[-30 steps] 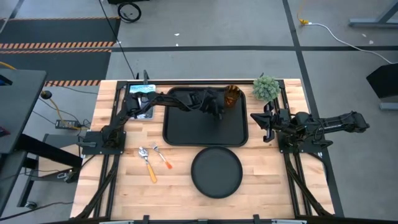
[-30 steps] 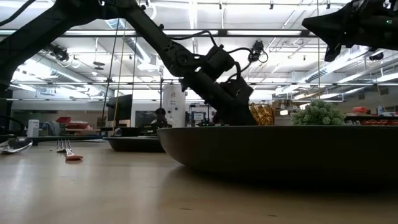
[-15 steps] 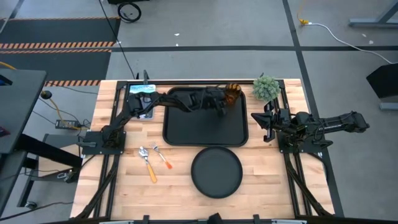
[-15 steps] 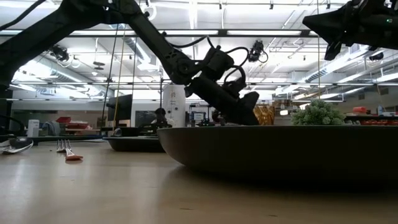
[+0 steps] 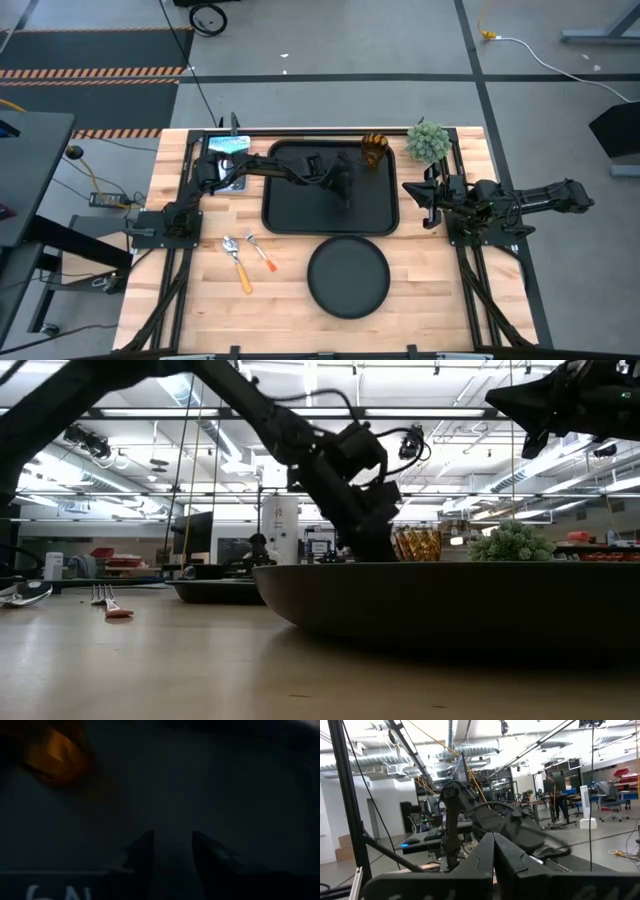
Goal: Pick and place plate/cup/fork/spoon on tray
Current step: Put the black plate on the right side of the black serving tray
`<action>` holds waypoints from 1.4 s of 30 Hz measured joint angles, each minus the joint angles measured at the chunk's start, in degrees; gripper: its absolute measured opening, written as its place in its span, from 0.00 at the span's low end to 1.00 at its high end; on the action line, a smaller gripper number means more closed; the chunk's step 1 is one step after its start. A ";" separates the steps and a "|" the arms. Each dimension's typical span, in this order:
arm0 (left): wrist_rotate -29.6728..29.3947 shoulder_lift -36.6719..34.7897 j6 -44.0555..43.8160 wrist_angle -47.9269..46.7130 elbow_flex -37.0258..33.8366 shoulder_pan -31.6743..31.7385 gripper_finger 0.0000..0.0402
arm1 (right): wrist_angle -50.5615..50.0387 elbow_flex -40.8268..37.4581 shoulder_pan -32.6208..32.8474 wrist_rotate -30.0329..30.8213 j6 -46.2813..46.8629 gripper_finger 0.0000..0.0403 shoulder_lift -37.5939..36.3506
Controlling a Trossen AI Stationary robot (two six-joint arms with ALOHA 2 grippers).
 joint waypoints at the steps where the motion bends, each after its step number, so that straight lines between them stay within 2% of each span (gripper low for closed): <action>1: -0.21 -0.64 0.88 -1.51 0.00 -0.67 0.35 | 0.02 0.00 0.00 0.02 0.00 0.02 0.00; 6: -2.65 -4.00 4.95 -6.42 -1.22 -4.35 0.35 | 1.01 0.02 0.00 0.63 0.07 0.02 -0.04; 11: -6.86 -11.09 6.40 4.50 -13.05 -8.02 0.31 | 1.37 0.02 0.00 2.19 0.42 0.02 -0.17; 16: -7.41 -19.25 3.66 12.15 -24.93 -9.54 0.23 | 1.71 0.02 -0.07 3.95 0.41 0.02 -0.15; 25: -7.36 -29.54 1.68 22.26 -38.60 -11.09 0.15 | 3.07 0.04 -0.44 6.95 -2.39 0.02 -0.03; 33: -7.33 -33.25 0.29 20.22 -39.78 -11.07 0.14 | 5.12 0.04 -1.05 7.48 -2.62 0.02 -0.07; 42: -8.11 -36.13 -1.24 15.75 -39.76 -18.26 0.14 | 5.52 0.04 -0.98 7.13 -0.14 0.02 0.63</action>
